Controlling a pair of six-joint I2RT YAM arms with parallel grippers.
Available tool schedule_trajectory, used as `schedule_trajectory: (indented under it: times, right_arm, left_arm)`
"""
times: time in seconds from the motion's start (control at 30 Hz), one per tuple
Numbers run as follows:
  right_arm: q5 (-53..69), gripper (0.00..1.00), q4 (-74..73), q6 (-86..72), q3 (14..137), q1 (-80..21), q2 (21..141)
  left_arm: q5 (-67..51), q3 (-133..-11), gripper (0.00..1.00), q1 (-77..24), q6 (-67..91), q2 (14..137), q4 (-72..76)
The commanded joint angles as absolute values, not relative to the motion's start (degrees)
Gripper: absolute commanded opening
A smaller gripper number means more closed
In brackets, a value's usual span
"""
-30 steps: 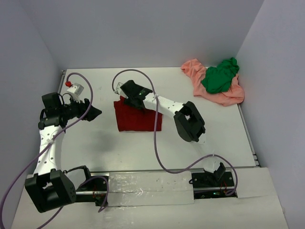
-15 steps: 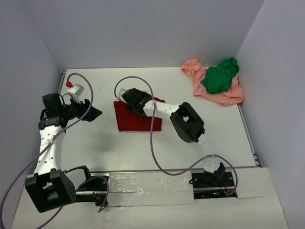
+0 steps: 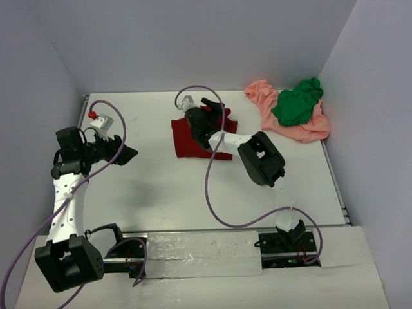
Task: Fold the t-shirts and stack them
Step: Fold the tshirt
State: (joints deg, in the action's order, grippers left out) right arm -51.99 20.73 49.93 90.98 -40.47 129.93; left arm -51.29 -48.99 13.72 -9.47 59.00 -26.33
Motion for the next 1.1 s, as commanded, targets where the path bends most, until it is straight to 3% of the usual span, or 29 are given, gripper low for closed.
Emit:
schedule_trajectory:
  times: [0.0, 0.13, 0.23, 0.4, 0.47, 0.5, 1.07]
  right_arm:
    - [-51.07, 0.85, 27.06, 44.82, 88.69, -40.52, 121.21]
    - [-48.44, 0.85, 25.94, 42.11, 87.19, -40.43, 118.57]
    - [-43.79, 0.85, 5.88, 30.02, 93.4, -39.56, 119.53]
    - [-30.78, 0.78, -3.95, 21.63, 93.79, -38.76, 115.6]
    - [-25.34, 0.36, -10.67, 17.95, 94.73, -38.85, 114.79]
    - [-23.22, 0.0, -12.9, 16.62, 95.79, -38.93, 115.05]
    - [-8.72, 0.0, -32.6, 8.97, 103.53, -36.39, 125.14]
  left_arm:
    - [-53.09, -49.13, 0.73, 14.06, -10.02, 58.36, -25.4]
    - [-53.17, -49.31, 0.73, 14.06, -9.84, 58.45, -25.31]
    - [-53.44, -49.22, 0.73, 14.15, -9.84, 58.27, -25.31]
    - [-53.26, -49.04, 0.73, 14.15, -10.2, 58.18, -25.4]
    - [-53.26, -49.13, 0.73, 14.06, -10.37, 58.18, -25.57]
    - [-53.26, -49.22, 0.73, 14.15, -10.37, 58.27, -25.66]
    - [-47.64, -48.34, 0.73, 14.06, -5.36, 54.68, -17.76]
